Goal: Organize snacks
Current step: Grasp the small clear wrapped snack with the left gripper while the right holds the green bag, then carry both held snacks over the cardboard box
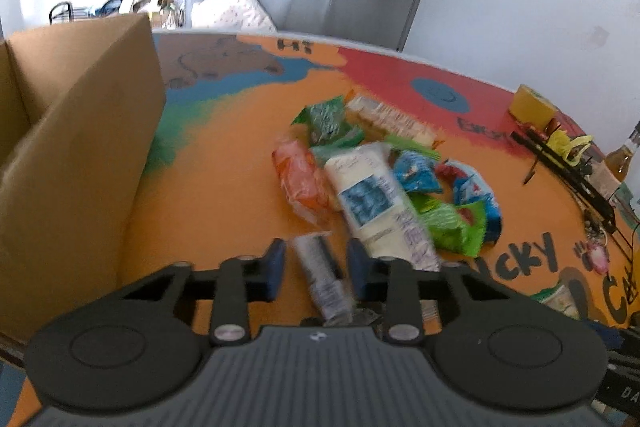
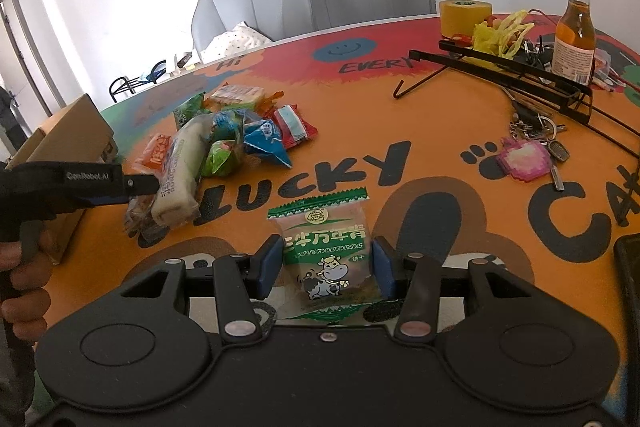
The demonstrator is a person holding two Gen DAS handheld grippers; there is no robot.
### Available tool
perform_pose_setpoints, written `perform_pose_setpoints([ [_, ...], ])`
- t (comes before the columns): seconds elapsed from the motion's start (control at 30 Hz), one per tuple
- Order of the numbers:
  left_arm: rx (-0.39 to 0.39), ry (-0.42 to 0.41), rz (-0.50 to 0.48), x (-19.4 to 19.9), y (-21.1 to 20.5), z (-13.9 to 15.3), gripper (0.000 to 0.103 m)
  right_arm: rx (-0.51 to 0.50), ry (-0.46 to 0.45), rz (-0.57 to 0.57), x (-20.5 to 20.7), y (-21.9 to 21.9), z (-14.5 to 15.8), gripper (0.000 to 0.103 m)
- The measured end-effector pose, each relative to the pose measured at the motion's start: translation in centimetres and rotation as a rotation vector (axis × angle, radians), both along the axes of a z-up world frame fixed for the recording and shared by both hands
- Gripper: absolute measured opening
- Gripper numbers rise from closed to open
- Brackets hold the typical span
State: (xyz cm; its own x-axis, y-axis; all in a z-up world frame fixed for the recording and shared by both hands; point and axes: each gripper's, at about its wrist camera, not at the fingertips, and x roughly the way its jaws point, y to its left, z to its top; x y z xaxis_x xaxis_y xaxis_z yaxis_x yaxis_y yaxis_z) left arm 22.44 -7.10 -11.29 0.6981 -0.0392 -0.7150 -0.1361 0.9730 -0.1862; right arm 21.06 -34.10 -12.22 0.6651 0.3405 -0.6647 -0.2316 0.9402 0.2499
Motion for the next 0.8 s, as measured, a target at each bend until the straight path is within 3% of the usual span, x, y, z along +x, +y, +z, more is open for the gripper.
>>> perform_pose_setpoints([
  [0.2,0.061,-0.023,-0.024,-0.6,-0.4,-0.2,0.018,-0.014,-0.004,-0.007,0.1,0.4,0.0,0.047],
  [0.43,0.047,-0.037,-0.038,-1.3,0.1,0.4,0.017,-0.016,-0.001,-0.012,0.3,0.8,0.2,0.046],
  [0.8,0.039,-0.089,-0.090,-2.3,0.8,3.9,0.017,0.007,-0.067,0.029,0.7,3.1,2.6,0.046],
])
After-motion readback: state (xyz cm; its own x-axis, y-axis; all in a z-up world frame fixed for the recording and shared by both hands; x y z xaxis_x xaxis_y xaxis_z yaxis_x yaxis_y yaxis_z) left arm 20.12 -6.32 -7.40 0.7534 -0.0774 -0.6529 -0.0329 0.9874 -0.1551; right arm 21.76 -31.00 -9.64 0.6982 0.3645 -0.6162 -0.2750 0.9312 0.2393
